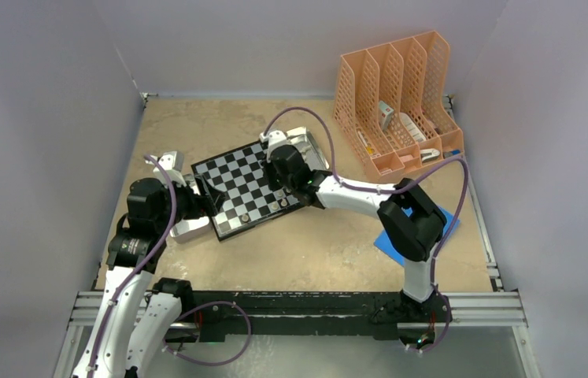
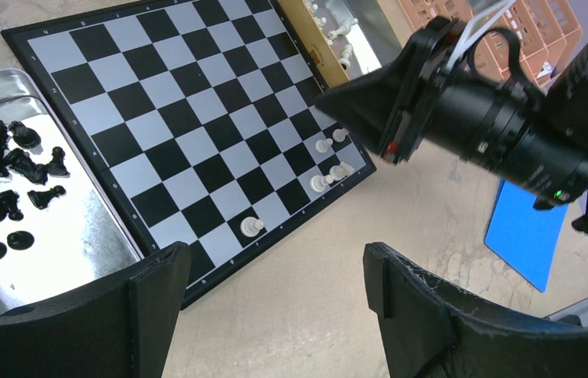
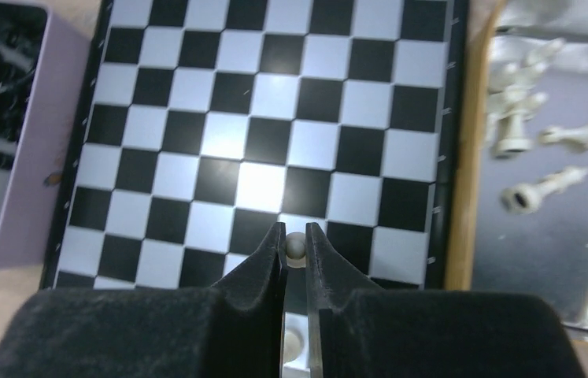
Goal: Set up the chess pieces on the board
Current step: Place the chess piece on the chessboard.
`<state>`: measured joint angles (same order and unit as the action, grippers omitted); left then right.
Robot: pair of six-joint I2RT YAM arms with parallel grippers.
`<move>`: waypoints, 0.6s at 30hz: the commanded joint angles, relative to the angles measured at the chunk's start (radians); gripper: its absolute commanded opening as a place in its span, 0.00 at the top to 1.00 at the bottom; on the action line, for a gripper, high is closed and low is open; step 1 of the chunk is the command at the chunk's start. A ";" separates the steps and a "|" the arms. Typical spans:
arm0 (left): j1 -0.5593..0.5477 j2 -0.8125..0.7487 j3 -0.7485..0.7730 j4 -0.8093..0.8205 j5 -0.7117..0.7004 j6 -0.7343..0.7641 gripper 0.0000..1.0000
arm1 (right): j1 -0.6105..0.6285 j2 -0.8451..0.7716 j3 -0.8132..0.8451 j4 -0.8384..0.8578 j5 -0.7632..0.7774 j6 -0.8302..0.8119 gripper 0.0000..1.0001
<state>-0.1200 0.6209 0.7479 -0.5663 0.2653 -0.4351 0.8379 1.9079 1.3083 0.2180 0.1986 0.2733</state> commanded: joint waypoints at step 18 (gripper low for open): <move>-0.003 -0.006 0.009 0.019 -0.010 -0.007 0.19 | 0.080 0.072 0.053 -0.109 0.082 0.053 0.85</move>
<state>-0.1200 0.6159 0.7479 -0.5663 0.2642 -0.4351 0.9146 1.9972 1.3125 0.1177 0.2531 0.3088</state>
